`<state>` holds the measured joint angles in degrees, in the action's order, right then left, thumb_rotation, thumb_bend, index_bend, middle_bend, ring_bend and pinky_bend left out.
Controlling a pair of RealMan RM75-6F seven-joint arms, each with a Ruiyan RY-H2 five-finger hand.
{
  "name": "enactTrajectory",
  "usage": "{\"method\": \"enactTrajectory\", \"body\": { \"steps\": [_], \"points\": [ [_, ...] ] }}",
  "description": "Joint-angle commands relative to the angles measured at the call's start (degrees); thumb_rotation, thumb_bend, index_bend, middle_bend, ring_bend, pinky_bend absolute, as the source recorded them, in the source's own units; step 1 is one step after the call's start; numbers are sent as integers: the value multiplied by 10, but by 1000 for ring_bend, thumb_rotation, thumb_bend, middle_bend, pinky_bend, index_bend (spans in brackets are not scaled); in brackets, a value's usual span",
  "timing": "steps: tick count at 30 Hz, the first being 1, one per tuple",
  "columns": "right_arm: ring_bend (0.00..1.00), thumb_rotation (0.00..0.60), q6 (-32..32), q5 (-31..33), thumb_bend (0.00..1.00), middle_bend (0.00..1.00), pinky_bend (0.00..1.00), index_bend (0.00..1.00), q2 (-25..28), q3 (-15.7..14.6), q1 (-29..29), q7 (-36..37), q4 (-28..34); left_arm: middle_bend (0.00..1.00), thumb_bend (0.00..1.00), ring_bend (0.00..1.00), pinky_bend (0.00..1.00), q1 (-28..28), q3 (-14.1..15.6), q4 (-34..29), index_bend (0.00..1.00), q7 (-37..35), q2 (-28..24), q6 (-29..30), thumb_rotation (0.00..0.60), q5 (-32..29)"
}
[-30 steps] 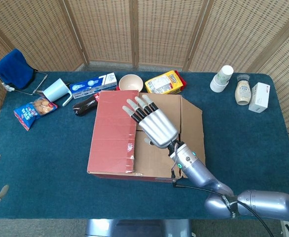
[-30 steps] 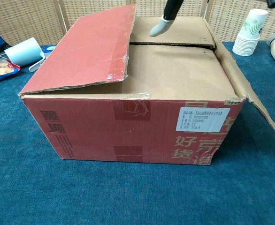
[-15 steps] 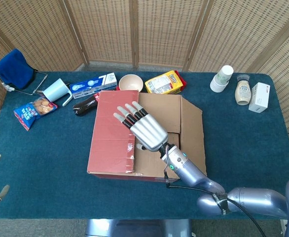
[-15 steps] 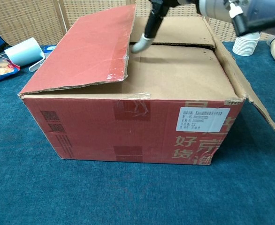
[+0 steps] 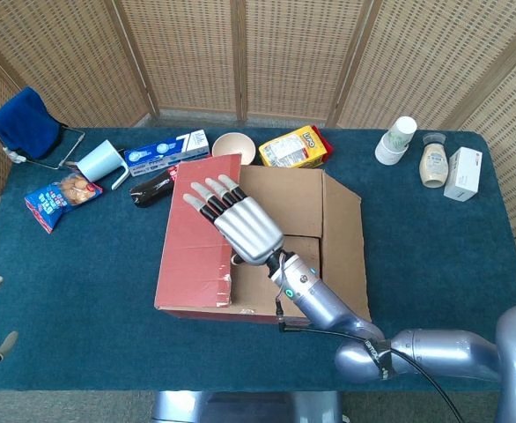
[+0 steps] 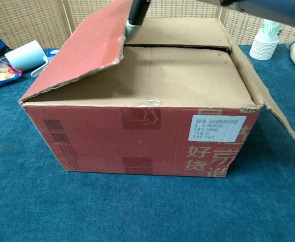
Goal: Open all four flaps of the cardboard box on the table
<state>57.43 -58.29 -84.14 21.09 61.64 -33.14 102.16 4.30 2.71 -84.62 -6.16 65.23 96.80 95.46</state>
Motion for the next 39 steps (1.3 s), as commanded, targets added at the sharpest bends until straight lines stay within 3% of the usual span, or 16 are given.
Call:
{"method": "enactTrajectory", "body": {
  "steps": [1,10,19,39],
  "points": [
    [0,600,1,10,0,0,2,0,-1,10,10,-4,9,0,1,0,0,-1,2,-1,36,1,1,-1,600,4],
    [0,600,22,55,0,0,3,0,-8,45,53,-34,19,0,1,0,0,-2,7,-5,36,1,0,2,600,17],
    [0,600,55,36,0,0,4,0,-59,54,78,-16,-10,0,1,0,0,0,14,-8,36,2,0,9,600,32],
    [0,600,51,62,0,0,15,0,-128,80,178,-77,-36,0,1,0,0,-1,13,-11,36,3,0,8,600,31]
  ]
}}
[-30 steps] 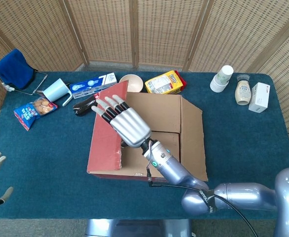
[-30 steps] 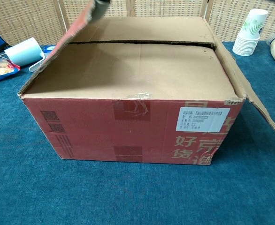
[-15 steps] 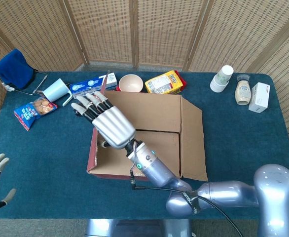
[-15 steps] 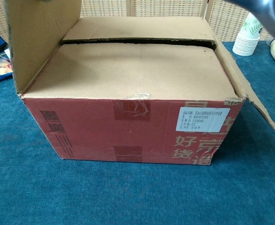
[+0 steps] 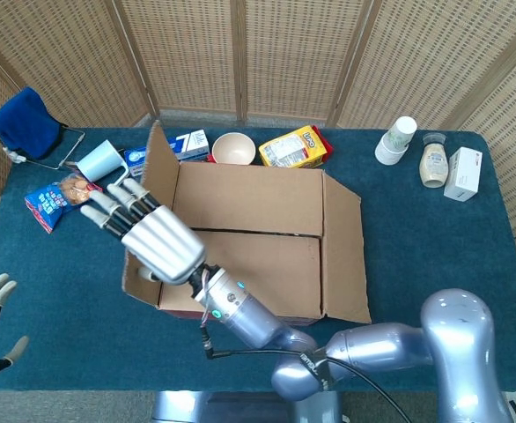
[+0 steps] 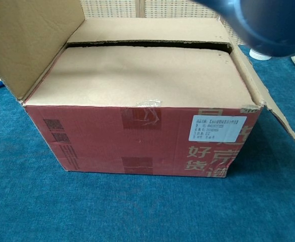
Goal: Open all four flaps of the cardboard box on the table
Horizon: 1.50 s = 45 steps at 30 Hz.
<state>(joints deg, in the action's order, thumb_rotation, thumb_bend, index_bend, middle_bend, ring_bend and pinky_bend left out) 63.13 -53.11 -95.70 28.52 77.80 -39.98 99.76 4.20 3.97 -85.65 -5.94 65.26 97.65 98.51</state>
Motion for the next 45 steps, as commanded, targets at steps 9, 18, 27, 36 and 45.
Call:
{"method": "enactTrajectory", "body": {
  "steps": [9,18,27,36,45],
  "points": [
    [0,600,-32,66,0,0,19,0,-72,28,92,-34,-95,0,1,0,0,1,2,1,36,1,1,2,600,3],
    [0,600,-30,52,0,0,19,0,-62,-6,85,-31,-117,0,1,0,0,0,4,7,36,-6,2,-3,600,1],
    [0,600,19,1,0,0,19,0,50,-46,-7,-10,-18,0,1,0,0,-3,6,2,36,-9,1,-7,600,5],
    [0,600,73,-55,0,0,21,0,160,-100,-123,40,62,0,1,0,0,0,5,-6,36,-5,-1,6,600,11],
    [0,600,113,-127,0,0,23,0,250,-158,-236,120,101,0,2,0,0,-17,-3,-39,36,15,-20,-4,600,21]
  ]
}}
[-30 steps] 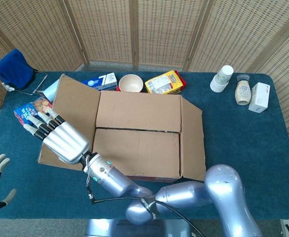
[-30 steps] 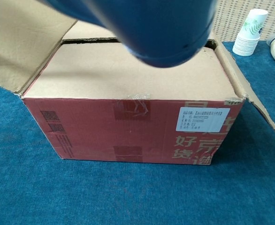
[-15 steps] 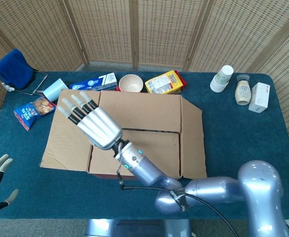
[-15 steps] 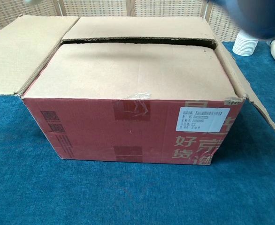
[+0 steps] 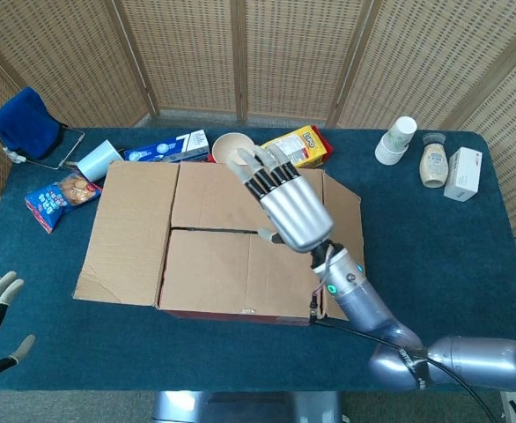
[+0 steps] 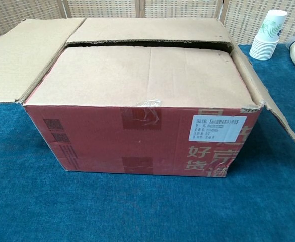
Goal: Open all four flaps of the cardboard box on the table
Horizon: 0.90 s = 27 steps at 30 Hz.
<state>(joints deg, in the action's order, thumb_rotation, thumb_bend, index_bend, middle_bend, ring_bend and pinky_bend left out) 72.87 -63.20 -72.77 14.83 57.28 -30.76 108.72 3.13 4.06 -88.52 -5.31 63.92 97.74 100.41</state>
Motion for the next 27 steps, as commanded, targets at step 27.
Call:
{"method": "enactTrajectory", "body": {
  "steps": [27],
  "points": [
    [0,600,82,-120,0,0,25,0,40,-87,-228,197,-211,0,1,0,0,-124,-93,-168,37,103,-88,-129,600,-66]
  ]
}}
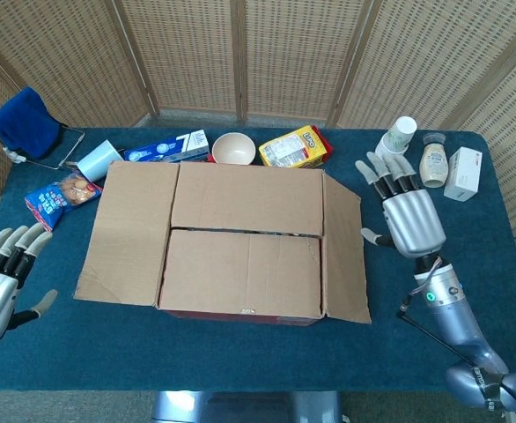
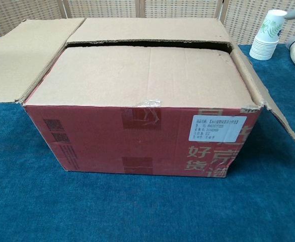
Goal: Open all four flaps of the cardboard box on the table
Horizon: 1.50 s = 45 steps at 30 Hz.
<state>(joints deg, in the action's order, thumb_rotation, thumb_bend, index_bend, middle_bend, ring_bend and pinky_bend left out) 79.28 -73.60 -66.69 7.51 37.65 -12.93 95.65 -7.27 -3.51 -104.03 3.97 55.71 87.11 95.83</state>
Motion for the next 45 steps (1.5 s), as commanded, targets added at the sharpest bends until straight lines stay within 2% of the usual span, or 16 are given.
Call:
{"method": "enactTrajectory", "body": {
  "steps": [1,5,9,18,28,35,45],
  "points": [
    [0,600,29,-30,0,0,25,0,-31,-17,-37,28,-106,0,1,0,0,-26,-21,-17,37,13,-8,-30,600,-28],
    [0,600,58,-56,0,0,25,0,-62,-29,-70,81,-184,0,2,0,0,-58,-45,-29,38,24,-12,-61,600,-50],
    [0,600,65,-53,0,0,25,0,-73,-30,-96,115,-200,0,2,0,0,-88,-65,-39,40,32,-13,-92,600,-72],
    [0,600,110,-61,0,0,25,0,-59,-34,-165,167,-158,0,2,0,0,-176,-110,-48,39,67,12,-179,600,-136],
    [0,600,138,-69,0,0,3,0,-43,-47,-233,195,-109,0,1,0,0,-254,-138,-58,40,141,45,-242,600,-211],
    [0,600,151,-74,0,0,0,0,-32,-43,-263,212,-90,0,1,0,0,-304,-141,-64,39,187,75,-280,600,-263],
    [0,600,163,-82,0,0,0,0,-20,-29,-293,240,-84,0,2,0,0,-384,-139,-37,39,261,163,-305,600,-352]
  ]
}}
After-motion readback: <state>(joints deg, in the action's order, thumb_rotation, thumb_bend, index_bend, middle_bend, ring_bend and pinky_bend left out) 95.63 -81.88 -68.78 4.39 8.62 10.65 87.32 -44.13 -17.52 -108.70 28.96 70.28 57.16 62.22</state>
